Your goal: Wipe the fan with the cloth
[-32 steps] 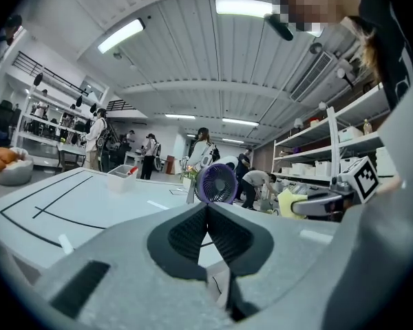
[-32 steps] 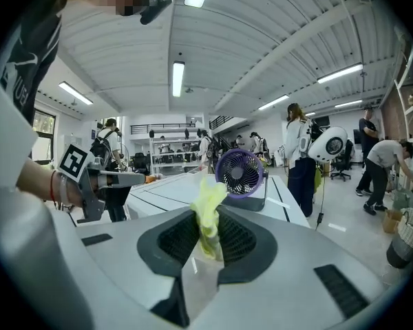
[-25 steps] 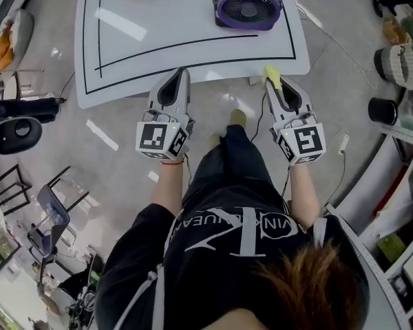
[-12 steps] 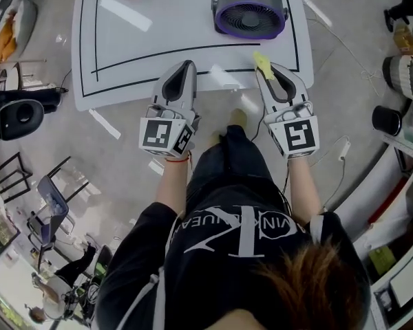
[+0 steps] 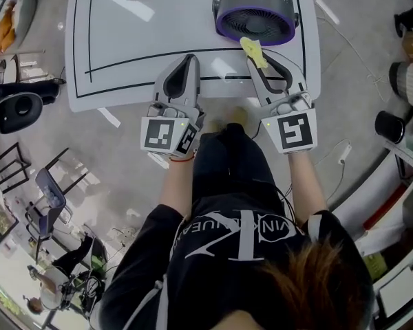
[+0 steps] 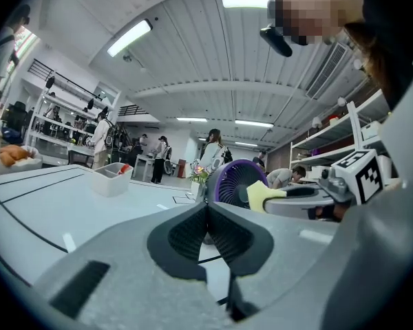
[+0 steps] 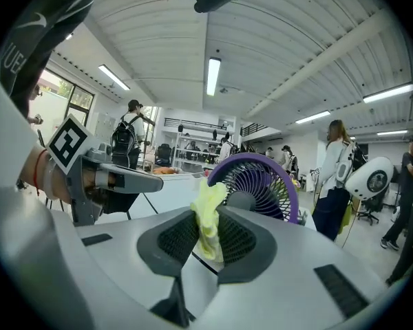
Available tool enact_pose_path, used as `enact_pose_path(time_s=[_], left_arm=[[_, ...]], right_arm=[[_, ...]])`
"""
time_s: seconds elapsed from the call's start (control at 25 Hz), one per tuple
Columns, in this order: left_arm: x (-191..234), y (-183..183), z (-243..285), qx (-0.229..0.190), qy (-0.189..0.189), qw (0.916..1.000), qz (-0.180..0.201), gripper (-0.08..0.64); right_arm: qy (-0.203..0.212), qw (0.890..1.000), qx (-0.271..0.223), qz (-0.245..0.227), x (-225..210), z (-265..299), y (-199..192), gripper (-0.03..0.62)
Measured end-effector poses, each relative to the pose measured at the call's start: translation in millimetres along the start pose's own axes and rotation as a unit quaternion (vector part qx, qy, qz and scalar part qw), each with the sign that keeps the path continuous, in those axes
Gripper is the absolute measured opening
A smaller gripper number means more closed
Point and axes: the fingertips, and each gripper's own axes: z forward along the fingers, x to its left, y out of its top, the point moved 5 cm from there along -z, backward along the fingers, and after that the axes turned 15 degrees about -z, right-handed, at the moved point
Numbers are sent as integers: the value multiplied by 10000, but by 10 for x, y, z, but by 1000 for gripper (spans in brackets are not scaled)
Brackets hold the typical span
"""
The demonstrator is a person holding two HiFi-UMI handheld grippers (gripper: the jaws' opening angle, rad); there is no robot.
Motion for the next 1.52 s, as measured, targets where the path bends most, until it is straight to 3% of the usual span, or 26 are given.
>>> enact_pose_path(time_s=[0.4, 0.84, 1.04, 1.16, 1.32, 1.52], left_arm=[[-3, -67, 331, 219, -472, 9986, 137, 11], [26, -84, 362, 231, -715, 9972, -55, 11], [23, -106, 368, 285, -785, 9964, -112, 11], [-7, -123, 395, 338, -882, 9955, -124, 11], [-74, -137, 422, 390, -1022, 9939, -154, 11], [-128, -182, 466, 464, -1155, 9921, -179, 11]], right_arm=[[-115, 9992, 160, -341, -72, 437, 95, 67], [-812, 9942, -101, -696, -251, 528, 383, 106], [-1071, 9889, 1, -1026, -319, 453, 378, 112], [-1240, 9767, 195, -1740, -330, 410, 370, 81], [-1499, 9389, 425, -3071, -295, 337, 408, 52], [-1812, 9317, 596, -3092, -410, 216, 351, 44]])
